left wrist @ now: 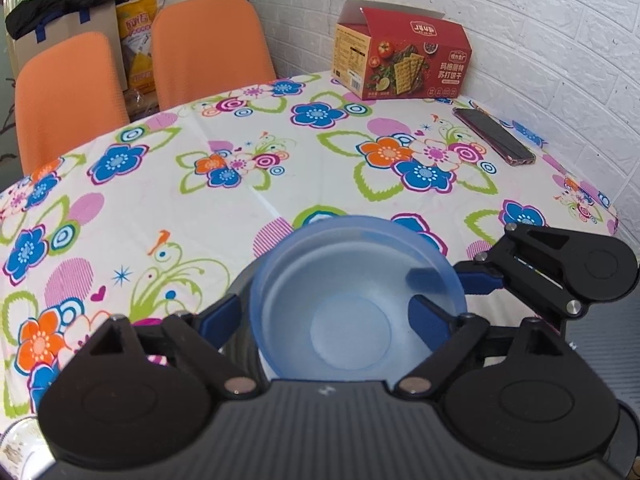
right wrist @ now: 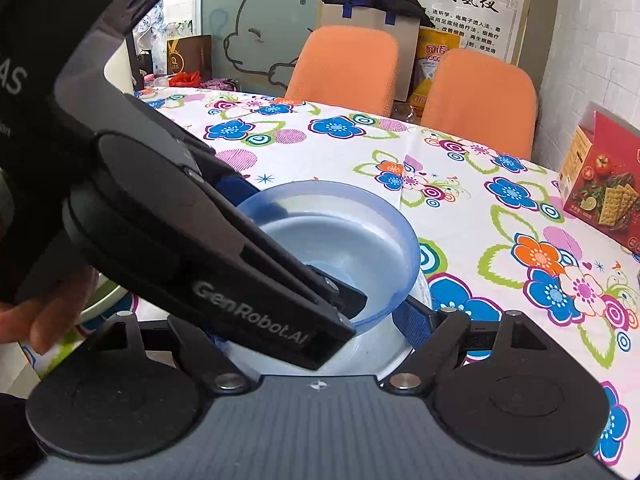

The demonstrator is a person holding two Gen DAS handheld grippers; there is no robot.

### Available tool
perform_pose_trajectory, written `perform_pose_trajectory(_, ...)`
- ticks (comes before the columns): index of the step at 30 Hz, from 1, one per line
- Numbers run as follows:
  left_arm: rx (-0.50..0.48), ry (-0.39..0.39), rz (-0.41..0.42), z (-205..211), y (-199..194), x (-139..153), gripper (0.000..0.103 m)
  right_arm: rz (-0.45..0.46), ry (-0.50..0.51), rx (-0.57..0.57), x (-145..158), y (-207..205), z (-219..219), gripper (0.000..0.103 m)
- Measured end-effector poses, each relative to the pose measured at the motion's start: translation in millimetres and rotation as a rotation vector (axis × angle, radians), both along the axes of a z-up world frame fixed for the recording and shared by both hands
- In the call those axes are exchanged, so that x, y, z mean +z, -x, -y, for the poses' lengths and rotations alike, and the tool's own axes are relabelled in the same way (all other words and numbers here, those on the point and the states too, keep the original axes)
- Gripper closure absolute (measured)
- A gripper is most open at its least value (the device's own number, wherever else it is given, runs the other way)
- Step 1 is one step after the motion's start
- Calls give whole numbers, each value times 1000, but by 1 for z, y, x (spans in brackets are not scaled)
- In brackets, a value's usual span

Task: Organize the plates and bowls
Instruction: 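Carry the blue bowl into the white bowl and open the left tool, then grip the rim of the stacked dishes with the left tool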

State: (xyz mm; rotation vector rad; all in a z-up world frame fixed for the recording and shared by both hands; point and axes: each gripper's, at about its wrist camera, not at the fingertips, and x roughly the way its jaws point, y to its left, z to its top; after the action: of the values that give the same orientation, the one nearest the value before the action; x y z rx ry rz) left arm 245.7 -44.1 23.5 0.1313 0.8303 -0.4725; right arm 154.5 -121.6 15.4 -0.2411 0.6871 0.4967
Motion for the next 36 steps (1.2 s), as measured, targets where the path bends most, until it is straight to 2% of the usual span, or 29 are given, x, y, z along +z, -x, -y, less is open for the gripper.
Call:
perform_pose_trajectory(2,17,-20,29,-2,2,4,11,-1,-7,1,1,2,2,34)
perform_pose_trajectory(12,99,43,87,-39,3,30,9,15,-12,-34,12,27,20,34)
perform_pose_trajectory(18,127,73,81,-48,6,31,8,8,-64,-84,23,41,36,34)
perform_pose_trajectory(27,106,49,70,-39,18,21,8,24,-136,-158,30,35,52,34)
perform_pose_trajectory(30,120,52,62,-37,20,18,8,36,-145,-206,30,30,54,34)
perform_pose_trajectory(32,157,55,56,-37,23,18,8,76,-130,-275,30,31,53,34)
perform_pose_trajectory(34,209,37,71,-36,28,20,8,105,-191,-351,27,34,57,34)
perform_pose_trajectory(36,259,3,94,-34,35,21,7,85,-286,-398,20,34,63,34)
